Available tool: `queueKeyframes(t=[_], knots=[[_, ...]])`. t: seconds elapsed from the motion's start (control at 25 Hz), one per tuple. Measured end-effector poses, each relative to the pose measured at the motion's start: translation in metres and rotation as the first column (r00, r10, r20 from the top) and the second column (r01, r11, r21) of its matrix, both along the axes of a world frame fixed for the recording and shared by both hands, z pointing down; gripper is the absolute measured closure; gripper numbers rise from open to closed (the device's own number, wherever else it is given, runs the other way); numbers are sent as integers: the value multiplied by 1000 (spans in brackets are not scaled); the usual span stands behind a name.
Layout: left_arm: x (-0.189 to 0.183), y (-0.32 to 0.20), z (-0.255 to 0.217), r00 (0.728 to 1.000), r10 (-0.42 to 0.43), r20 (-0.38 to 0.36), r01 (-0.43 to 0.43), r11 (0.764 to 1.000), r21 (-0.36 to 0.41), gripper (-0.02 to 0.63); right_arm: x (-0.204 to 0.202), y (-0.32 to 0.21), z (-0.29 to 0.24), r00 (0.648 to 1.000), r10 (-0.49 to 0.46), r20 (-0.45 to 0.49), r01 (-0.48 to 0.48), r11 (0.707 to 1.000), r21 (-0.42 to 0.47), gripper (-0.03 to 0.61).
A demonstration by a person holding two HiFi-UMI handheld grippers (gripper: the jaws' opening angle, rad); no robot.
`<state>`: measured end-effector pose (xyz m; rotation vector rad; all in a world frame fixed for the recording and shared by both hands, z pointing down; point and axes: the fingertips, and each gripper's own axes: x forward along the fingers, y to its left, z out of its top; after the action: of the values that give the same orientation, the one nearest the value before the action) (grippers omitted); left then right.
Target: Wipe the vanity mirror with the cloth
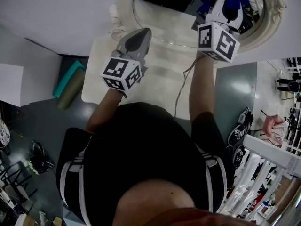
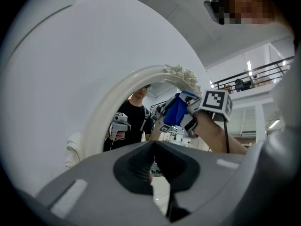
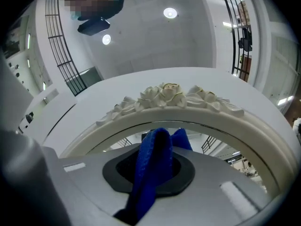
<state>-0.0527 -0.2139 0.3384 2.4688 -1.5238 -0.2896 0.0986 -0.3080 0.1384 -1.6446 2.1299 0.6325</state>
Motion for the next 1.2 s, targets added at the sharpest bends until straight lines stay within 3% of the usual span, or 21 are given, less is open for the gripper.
queueKeyframes(t=[0.16, 0.64, 0.88, 1.2], knots=[[-11, 2, 0, 1000, -17, -1, 17, 1000, -1, 604, -28, 1, 1, 997, 18, -78, -18, 1000, 6, 535], [-30, 3, 2, 999, -44, -6, 44, 999, -8, 604, -95, 1, 20, 983, -43, -180, 41, 999, -16, 535], [-41, 7, 6, 998, -68, -7, 68, 998, -16, 604, -138, 4, 46, 950, -60, -305, 70, 997, 21, 535], [-60, 13, 10, 994, -112, -7, 112, 993, -32, 604, -176, 3, 85, 939, -138, -316, 131, 990, -45, 535]])
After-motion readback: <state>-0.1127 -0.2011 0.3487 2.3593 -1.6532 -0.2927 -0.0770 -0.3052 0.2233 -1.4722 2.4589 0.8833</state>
